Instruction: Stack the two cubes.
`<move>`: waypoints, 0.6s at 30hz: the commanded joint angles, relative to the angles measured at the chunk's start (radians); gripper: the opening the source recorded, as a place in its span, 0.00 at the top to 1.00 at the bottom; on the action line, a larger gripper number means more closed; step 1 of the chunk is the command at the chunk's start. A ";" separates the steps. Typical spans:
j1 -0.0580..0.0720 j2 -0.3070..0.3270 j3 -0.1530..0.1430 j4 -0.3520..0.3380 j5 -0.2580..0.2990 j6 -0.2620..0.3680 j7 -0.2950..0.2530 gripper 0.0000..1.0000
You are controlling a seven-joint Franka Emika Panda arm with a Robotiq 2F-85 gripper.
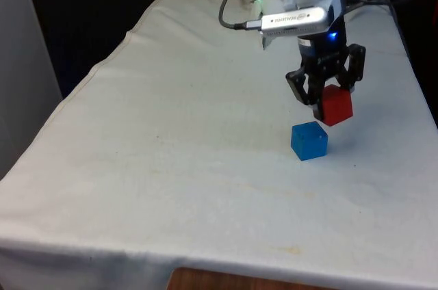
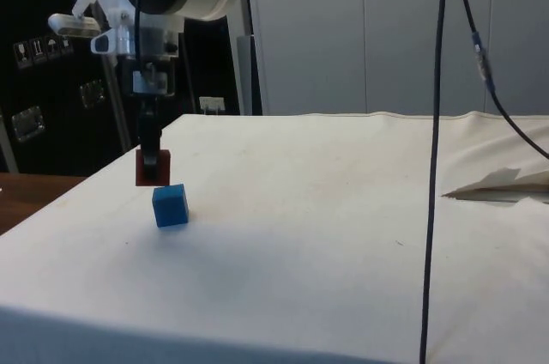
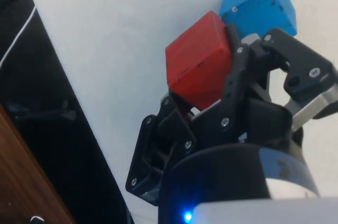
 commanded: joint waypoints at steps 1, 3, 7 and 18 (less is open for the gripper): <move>-0.007 0.005 0.006 0.001 0.012 0.011 -0.011 1.00; -0.010 0.011 0.005 0.002 0.017 0.011 -0.016 1.00; -0.017 0.024 0.002 0.008 0.024 0.012 -0.023 1.00; -0.032 0.068 -0.010 0.047 0.034 0.008 -0.022 1.00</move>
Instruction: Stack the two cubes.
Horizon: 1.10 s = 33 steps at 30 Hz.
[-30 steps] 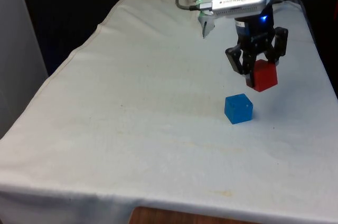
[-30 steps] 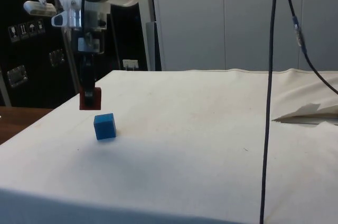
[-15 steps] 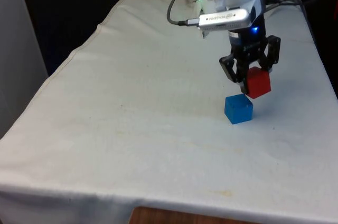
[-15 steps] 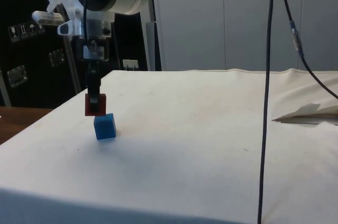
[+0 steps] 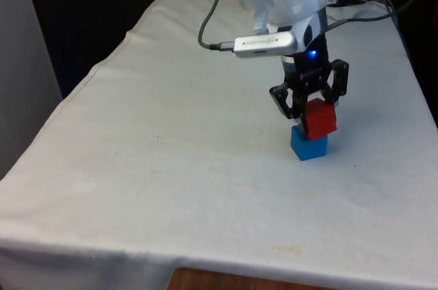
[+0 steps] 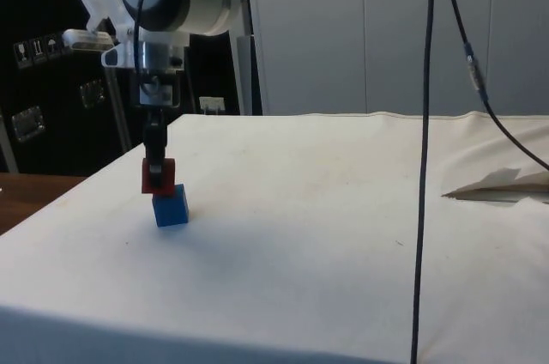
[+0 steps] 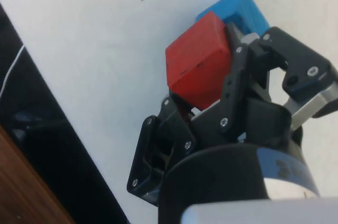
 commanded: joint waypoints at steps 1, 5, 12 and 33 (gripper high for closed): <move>-0.007 0.011 0.001 0.013 0.007 -0.001 -0.004 1.00; -0.007 0.009 -0.004 0.016 0.005 -0.004 0.000 1.00; -0.019 0.029 -0.003 0.029 0.010 -0.001 -0.003 0.46; -0.009 -0.001 -0.002 0.027 0.005 -0.004 0.017 0.00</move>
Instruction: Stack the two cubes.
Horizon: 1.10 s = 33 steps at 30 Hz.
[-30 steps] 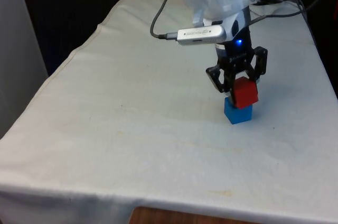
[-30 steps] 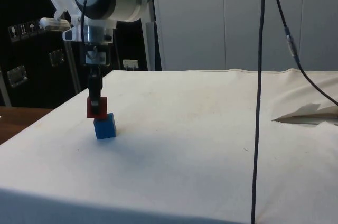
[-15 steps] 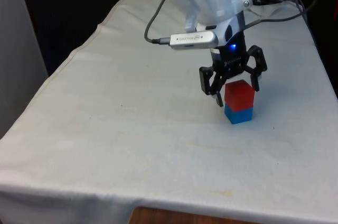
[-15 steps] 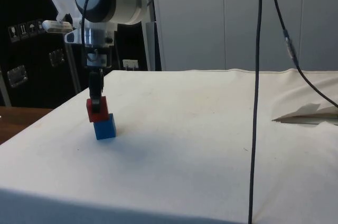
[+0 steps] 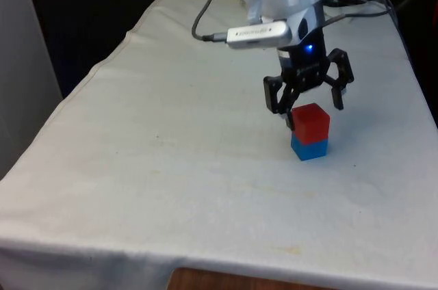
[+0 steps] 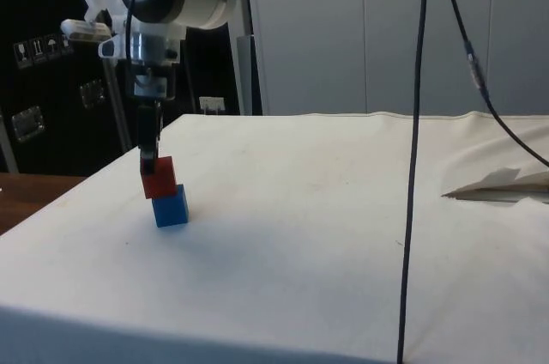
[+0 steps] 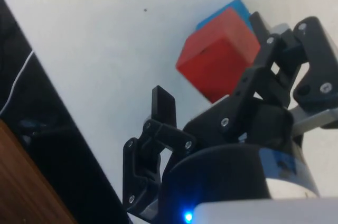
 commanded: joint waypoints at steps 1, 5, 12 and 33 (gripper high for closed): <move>0.008 -0.022 -0.003 -0.018 -0.002 0.007 0.014 0.00; 0.014 -0.061 0.002 -0.044 0.000 0.011 0.032 0.00; 0.016 -0.114 0.012 -0.082 0.002 0.017 0.056 0.00; 0.019 -0.241 0.012 -0.183 -0.002 0.017 0.109 0.00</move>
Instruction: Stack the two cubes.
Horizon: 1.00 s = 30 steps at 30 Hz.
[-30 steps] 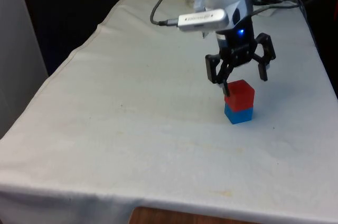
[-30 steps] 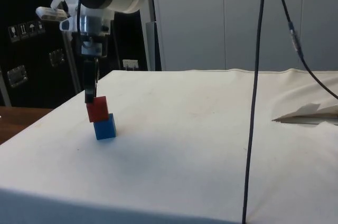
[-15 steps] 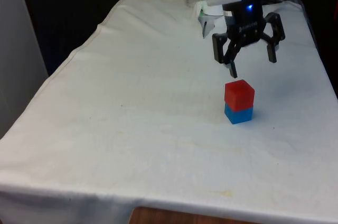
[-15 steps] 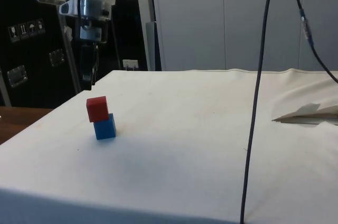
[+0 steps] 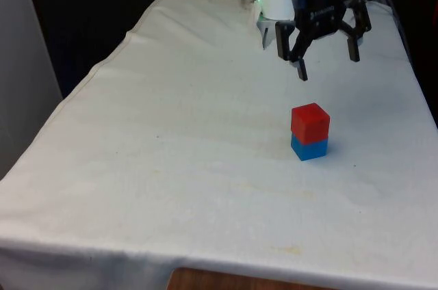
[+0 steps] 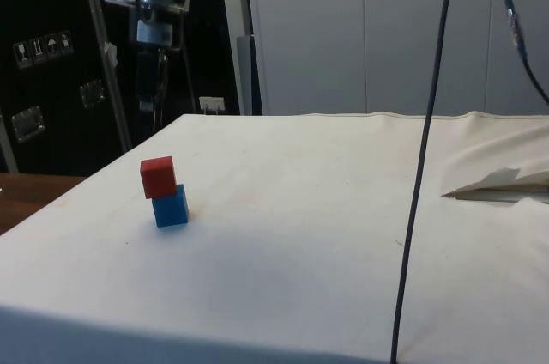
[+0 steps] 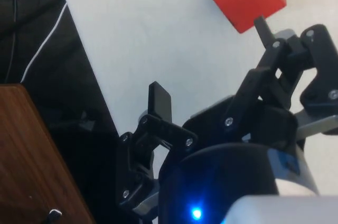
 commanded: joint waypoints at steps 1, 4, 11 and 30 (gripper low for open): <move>0.004 -0.017 -0.003 -0.017 -0.003 0.010 0.015 0.00; 0.004 -0.031 -0.003 -0.029 -0.004 0.009 0.026 0.00; 0.000 -0.050 0.000 -0.040 0.000 0.000 0.045 0.00; 0.008 -0.127 -0.003 -0.123 -0.012 0.027 0.113 0.00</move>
